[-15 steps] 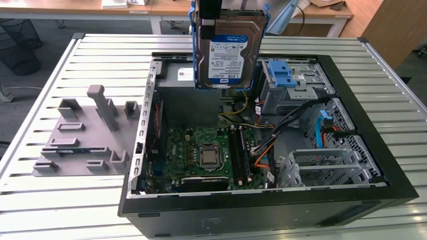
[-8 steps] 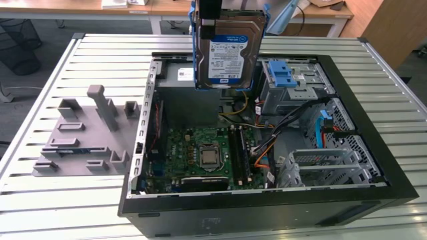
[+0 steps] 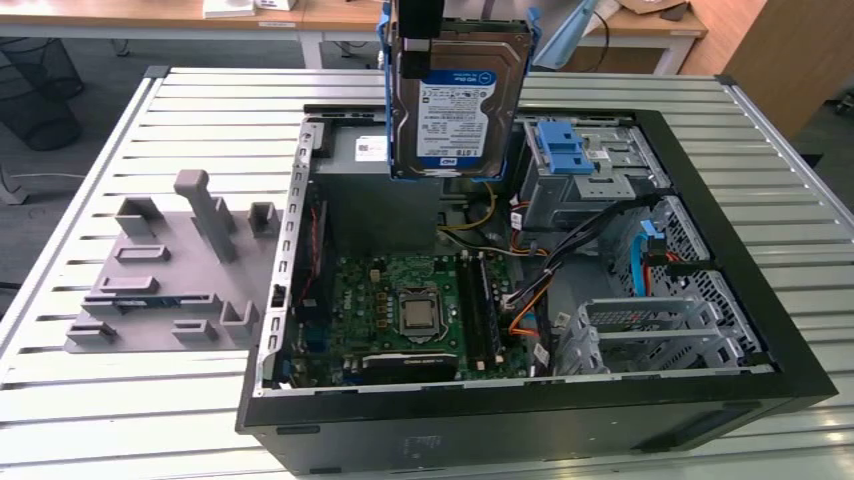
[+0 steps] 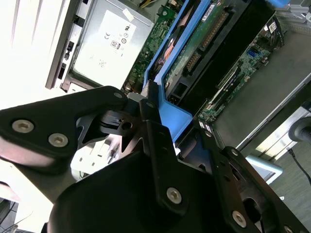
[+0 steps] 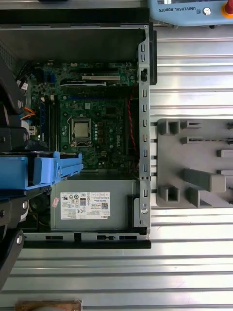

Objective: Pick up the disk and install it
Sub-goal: 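Insert the disk into the insertion slot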

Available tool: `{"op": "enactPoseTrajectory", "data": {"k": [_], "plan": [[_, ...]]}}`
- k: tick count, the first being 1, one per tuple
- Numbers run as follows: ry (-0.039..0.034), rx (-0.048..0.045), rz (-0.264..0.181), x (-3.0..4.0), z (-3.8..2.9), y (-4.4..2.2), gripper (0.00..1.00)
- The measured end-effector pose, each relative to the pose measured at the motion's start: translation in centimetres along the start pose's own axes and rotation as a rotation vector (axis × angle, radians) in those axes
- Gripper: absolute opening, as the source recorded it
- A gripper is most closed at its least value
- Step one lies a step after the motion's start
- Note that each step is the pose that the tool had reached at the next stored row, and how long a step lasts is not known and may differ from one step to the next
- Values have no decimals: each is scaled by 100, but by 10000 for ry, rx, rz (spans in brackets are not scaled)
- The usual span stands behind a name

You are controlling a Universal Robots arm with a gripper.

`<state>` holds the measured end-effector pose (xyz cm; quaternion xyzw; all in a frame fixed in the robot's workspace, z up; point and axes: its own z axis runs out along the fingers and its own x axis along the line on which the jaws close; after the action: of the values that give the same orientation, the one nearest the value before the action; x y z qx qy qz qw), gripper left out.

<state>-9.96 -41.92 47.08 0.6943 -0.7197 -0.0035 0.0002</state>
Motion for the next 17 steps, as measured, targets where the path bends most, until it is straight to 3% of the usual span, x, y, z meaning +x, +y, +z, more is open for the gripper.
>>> {"op": "enactPoseTrajectory", "data": {"k": [13,17], "plan": [[0,0,1,150,2,-5,36],[0,0,2,157,2,-5,36]]}}
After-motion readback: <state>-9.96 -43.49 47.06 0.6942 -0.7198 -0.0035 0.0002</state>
